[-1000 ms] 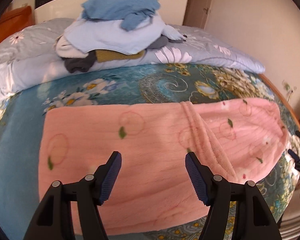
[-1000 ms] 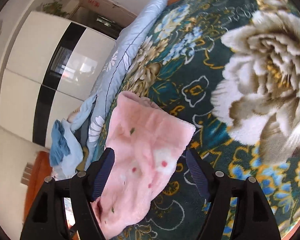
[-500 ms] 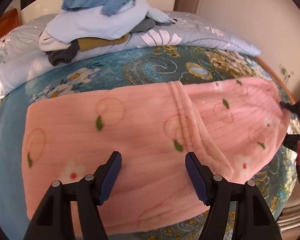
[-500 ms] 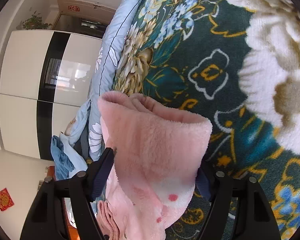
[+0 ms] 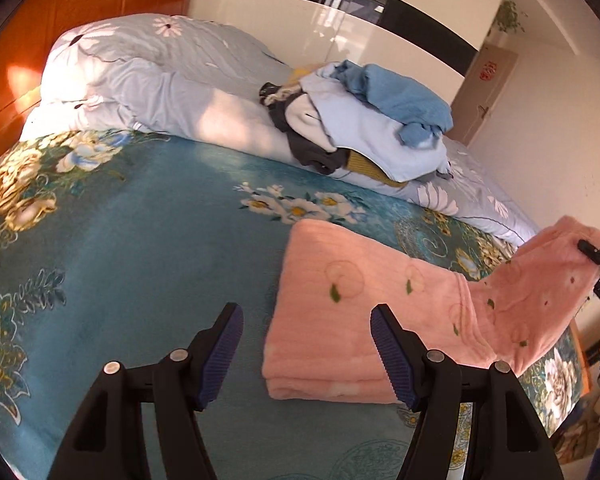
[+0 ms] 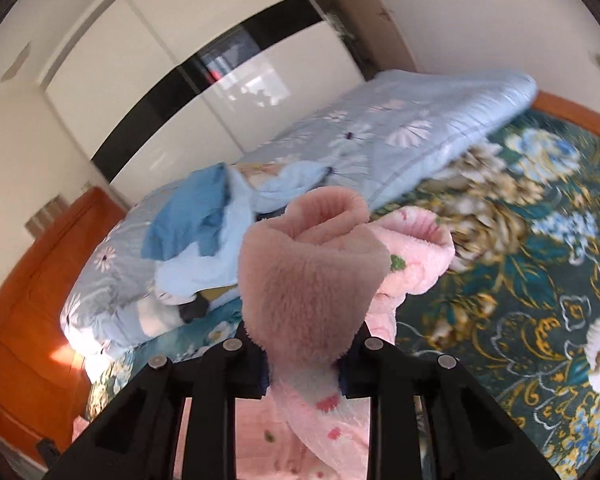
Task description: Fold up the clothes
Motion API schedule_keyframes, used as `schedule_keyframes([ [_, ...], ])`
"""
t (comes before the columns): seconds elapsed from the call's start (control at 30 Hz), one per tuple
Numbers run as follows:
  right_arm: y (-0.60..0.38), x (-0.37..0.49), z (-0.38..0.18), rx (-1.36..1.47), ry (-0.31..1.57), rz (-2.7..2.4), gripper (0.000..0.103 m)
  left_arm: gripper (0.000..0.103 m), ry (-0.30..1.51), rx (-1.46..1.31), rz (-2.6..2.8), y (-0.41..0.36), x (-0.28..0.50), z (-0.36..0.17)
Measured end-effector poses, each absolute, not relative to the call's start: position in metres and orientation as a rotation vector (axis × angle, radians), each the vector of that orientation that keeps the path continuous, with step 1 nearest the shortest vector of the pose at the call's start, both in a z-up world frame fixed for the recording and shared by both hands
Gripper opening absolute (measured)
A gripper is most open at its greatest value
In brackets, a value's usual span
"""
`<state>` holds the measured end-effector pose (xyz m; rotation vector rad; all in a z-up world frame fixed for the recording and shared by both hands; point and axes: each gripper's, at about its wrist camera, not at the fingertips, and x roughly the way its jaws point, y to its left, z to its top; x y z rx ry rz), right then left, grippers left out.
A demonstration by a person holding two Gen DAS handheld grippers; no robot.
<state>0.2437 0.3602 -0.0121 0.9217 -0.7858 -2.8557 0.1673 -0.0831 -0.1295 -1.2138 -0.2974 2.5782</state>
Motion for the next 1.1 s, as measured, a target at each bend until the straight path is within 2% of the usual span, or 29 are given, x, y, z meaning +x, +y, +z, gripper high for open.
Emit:
schedule_keyframes([
  [0.1, 0.289, 0.234, 0.015, 0.871, -0.619, -2.785, 0.026, 0.07, -0.379, -1.23, 2.592, -0.106, 0.171, -0.135],
  [0.17, 0.243, 0.227, 0.014, 0.89, -0.535, -2.741, 0.026, 0.07, -0.433, -1.24, 2.6, -0.12, 0.173, -0.138],
  [0.33, 0.127, 0.214, -0.052, 1.107, -0.281, -2.598, 0.026, 0.07, -0.572, -1.264, 2.616, -0.158, 0.178, -0.146],
  [0.47, 0.079, 0.218, -0.115, 1.284, -0.157, -2.52, 0.026, 0.07, -0.595, -1.277, 2.599, -0.159, 0.178, -0.151],
  [0.67, 0.059, 0.237, -0.13, 1.314, -0.001, -2.503, 0.036, 0.07, -0.628, -1.296, 2.572, -0.162, 0.177, -0.157],
  [0.7, 0.059, 0.24, -0.13, 1.31, -0.011, -2.485, 0.039, 0.07, -0.634, -1.299, 2.568, -0.162, 0.177, -0.158],
  [0.77, 0.062, 0.244, -0.129, 1.296, -0.054, -2.431, 0.057, 0.07, -0.645, -1.305, 2.559, -0.163, 0.177, -0.16],
  [0.83, 0.061, 0.25, -0.127, 1.283, -0.075, -2.377, 0.058, 0.07, -0.656, -1.312, 2.55, -0.164, 0.176, -0.163],
  [0.93, 0.082, 0.257, -0.117, 1.242, -0.214, -2.31, 0.058, 0.07, -0.664, -1.273, 2.506, -0.157, 0.169, -0.152],
  [1.03, 0.129, 0.255, -0.107, 1.195, -0.47, -2.3, 0.059, 0.071, -0.648, -1.207, 2.371, -0.134, 0.153, -0.139],
  [1.1, 0.158, 0.253, -0.102, 1.183, -0.52, -2.374, 0.059, 0.072, -0.633, -1.177, 2.265, -0.114, 0.137, -0.135],
])
